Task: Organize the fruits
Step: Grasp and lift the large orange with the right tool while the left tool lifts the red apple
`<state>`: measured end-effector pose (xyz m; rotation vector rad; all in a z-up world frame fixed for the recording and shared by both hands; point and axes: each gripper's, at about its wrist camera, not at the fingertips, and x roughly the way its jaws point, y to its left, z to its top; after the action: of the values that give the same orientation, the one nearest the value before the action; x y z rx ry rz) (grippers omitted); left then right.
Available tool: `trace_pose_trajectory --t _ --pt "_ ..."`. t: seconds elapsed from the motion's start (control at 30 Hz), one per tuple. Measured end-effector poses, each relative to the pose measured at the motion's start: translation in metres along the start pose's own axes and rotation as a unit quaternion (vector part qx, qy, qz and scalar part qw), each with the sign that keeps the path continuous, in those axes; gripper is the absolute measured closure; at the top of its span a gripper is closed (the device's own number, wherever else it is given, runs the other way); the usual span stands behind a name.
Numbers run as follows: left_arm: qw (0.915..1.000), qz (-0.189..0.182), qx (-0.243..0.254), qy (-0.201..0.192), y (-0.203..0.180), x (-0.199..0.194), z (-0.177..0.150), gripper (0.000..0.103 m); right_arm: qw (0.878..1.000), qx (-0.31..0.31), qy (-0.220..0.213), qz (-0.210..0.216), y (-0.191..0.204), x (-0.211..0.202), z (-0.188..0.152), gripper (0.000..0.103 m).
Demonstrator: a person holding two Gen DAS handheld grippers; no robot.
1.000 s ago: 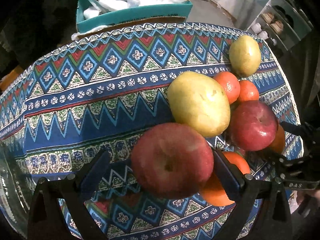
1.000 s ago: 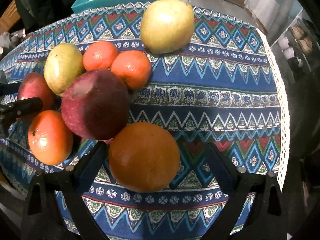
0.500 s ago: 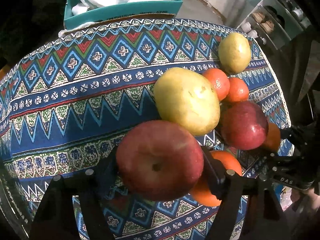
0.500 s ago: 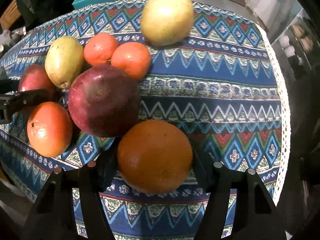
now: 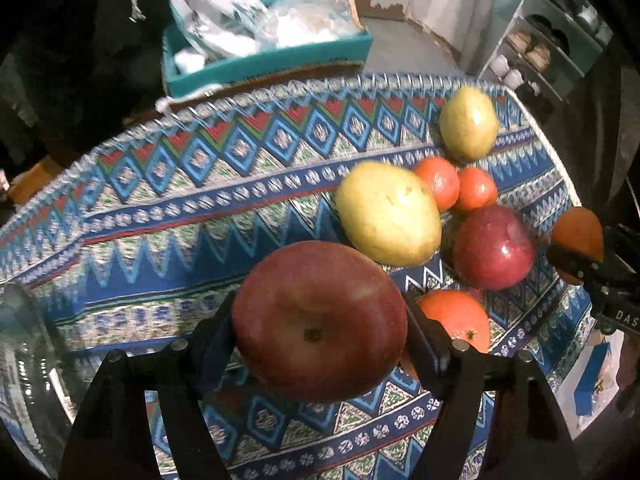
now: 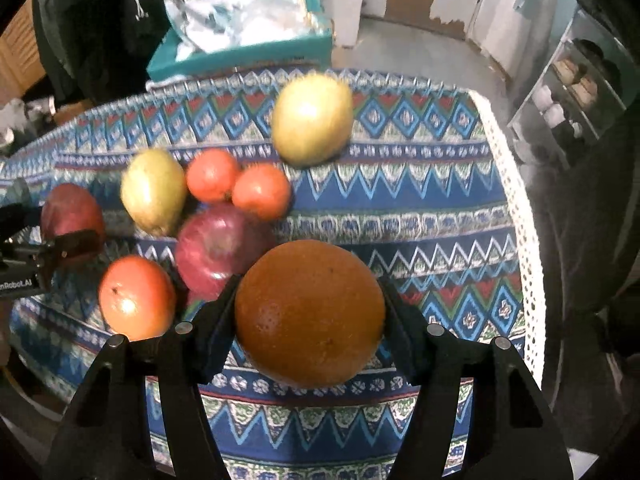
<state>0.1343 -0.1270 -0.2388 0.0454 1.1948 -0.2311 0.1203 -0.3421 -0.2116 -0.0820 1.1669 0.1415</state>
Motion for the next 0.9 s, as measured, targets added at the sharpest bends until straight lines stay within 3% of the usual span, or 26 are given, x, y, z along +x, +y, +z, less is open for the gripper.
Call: trace_pose_trajectory --t 0.43,0.9 --pt "0.9967 0.016 0.008 -0.08 0.006 -0.077 -0.006 0.025 0.997 -0.008 -0.076 0.03 0.024 -0.054 0.021 0.038" --pt "0.9919 0.0 0.002 -0.127 0.014 -0.138 -0.021 0.025 0.988 -0.027 -0.142 0.052 0.052 -0.117 0.033 0.038"
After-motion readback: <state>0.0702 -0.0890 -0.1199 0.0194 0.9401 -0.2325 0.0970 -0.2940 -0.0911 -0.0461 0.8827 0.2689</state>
